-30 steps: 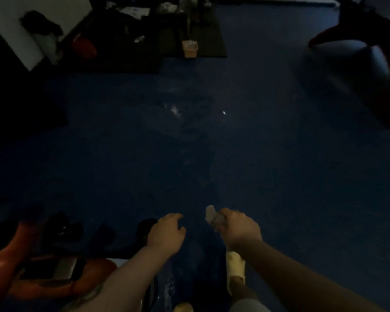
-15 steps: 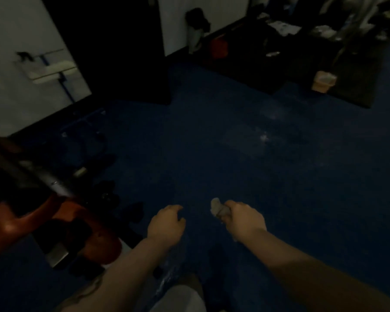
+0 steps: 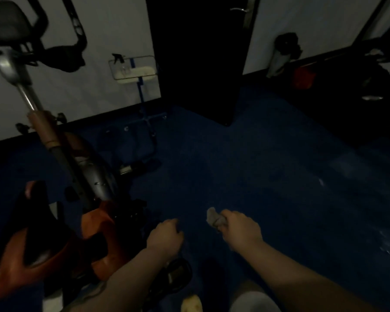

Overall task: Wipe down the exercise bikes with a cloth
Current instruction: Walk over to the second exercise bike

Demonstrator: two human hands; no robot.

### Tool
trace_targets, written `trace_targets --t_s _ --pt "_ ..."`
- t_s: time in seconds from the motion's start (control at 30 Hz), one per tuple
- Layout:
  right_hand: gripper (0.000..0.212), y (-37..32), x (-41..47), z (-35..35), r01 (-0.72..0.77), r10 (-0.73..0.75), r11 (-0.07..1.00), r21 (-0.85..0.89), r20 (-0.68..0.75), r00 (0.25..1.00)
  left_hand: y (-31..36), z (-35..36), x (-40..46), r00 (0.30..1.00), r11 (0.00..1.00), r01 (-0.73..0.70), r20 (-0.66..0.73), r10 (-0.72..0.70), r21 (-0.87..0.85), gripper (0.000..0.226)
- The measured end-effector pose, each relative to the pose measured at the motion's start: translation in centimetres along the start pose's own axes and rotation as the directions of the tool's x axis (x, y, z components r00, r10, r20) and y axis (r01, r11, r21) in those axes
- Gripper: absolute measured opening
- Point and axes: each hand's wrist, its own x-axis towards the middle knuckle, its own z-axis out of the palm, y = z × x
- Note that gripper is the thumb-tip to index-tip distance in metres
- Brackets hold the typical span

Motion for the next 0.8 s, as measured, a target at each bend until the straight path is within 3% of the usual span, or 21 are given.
trace_targets --t_s 0.3,0.53,0.8 --pt "0.017 -0.1 16.4 -4.4 0.214 -0.203 0.973 -0.092 0.116 0.972 1.8 -4.8 10.8 0.964 0.965 0.224 -0.112 -0.240 -0.136 0.023" --pt "0.017 -1.8 29.4 -9.6 0.441 -0.402 0.883 -0.160 0.227 0.887 4.6 -7.6 18.0 0.879 0.860 0.415 -0.115 -0.463 -0.296 0.026" --pt "0.016 -7.1 38.5 -11.4 0.578 -0.516 0.802 -0.154 0.311 0.798 4.5 -12.4 22.7 0.799 0.776 0.527 -0.109 -0.592 -0.348 0.029"
